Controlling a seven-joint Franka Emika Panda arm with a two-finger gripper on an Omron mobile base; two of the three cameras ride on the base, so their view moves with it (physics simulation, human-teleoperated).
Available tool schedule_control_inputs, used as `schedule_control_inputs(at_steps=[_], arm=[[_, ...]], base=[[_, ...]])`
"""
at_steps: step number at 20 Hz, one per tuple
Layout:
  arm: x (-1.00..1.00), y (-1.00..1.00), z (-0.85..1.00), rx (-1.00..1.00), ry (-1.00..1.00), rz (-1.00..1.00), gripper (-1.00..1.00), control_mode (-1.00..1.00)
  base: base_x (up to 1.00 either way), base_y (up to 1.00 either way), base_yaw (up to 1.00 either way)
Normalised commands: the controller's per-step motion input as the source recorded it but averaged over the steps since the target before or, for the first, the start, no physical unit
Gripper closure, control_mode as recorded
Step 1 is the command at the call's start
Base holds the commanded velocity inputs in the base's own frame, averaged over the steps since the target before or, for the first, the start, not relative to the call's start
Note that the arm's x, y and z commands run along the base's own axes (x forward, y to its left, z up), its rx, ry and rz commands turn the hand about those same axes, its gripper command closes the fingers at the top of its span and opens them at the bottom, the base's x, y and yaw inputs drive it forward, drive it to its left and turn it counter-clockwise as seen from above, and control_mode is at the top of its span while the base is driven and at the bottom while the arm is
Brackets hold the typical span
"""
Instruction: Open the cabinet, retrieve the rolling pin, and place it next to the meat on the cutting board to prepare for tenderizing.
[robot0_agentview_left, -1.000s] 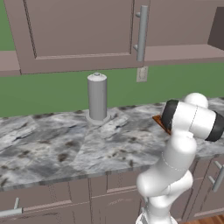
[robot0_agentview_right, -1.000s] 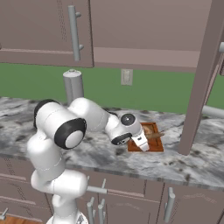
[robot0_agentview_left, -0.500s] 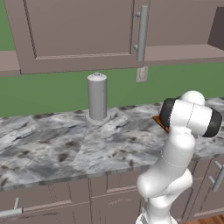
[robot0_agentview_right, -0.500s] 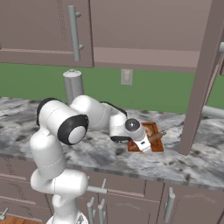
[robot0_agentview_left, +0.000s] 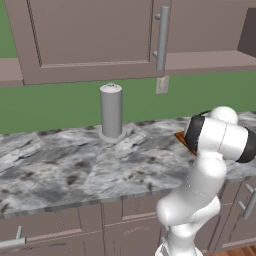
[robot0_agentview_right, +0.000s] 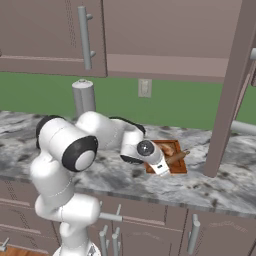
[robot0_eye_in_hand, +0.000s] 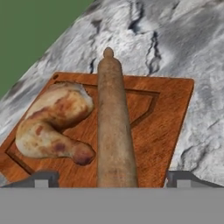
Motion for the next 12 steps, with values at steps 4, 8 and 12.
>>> schedule_control_inputs(at_steps=[4,8,12], arm=[[-0.01,0.03,0.55,-0.02,0.00,0.00,-1.00,-1.00],[0.00,0.00,0.67,-0.04,-0.04,0.00,-1.00,-1.00],[0.00,0.00,0.77,-0.03,-0.07,0.00,-1.00,-1.00]], base=[[0.00,0.00,0.00],[0.00,0.00,0.00],[0.00,0.00,0.00]])
